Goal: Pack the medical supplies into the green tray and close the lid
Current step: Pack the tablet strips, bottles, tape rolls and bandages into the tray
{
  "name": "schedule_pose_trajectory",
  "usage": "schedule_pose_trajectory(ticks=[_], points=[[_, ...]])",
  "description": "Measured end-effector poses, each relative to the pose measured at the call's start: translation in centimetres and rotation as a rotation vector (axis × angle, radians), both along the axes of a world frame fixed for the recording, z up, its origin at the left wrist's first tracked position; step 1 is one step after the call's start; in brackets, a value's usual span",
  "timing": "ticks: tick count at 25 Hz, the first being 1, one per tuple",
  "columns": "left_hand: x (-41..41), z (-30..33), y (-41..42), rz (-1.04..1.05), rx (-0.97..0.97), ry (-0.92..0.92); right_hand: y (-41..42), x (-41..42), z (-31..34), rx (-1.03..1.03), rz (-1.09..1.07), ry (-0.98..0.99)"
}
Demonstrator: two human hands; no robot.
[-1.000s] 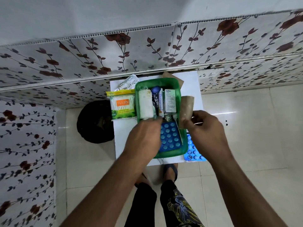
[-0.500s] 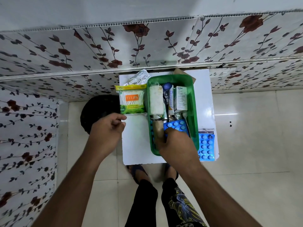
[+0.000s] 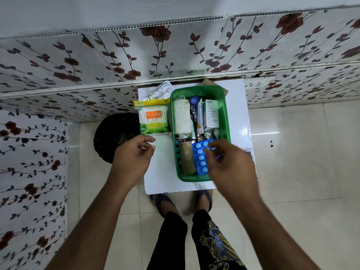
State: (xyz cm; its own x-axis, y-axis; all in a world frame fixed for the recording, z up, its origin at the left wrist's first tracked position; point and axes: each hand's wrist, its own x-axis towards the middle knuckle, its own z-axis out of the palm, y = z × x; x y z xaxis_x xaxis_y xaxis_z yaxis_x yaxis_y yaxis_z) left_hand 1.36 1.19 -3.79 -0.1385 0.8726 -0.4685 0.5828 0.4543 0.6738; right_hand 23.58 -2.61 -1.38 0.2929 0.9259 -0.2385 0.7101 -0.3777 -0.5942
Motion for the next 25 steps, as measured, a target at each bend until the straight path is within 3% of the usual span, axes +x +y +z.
schedule_pose_trajectory(ticks=[2,3,6,8,17,21,25], points=[[-0.2,-0.4,0.6,0.073,0.084,0.043,-0.8,4.0,-0.3,0.081,-0.236,-0.001],[-0.4,-0.9,1.1,0.095,0.095,0.085,-1.3,5.8,-0.8,0.02,-0.296,-0.01],[-0.3,-2.4,3.5,-0.007,0.044,0.166,-3.0,8.3,-4.0,-0.377,-0.232,-0.045],[0.0,-3.2,5.2,-0.145,0.05,0.204,-3.6,8.0,-5.6,-0.46,-0.176,-0.063],[-0.3,-5.5,7.9,-0.427,0.031,0.443,-3.7,7.4,-7.0,-0.354,-0.218,-0.156],[-0.4,-5.6,8.1,-0.479,0.109,0.497,-3.6,8.2,-7.2,-0.319,-0.29,-0.089],[-0.9,-4.4,7.8,-0.463,0.165,0.475,-3.1,9.5,-6.5,-0.337,-0.334,0.107]])
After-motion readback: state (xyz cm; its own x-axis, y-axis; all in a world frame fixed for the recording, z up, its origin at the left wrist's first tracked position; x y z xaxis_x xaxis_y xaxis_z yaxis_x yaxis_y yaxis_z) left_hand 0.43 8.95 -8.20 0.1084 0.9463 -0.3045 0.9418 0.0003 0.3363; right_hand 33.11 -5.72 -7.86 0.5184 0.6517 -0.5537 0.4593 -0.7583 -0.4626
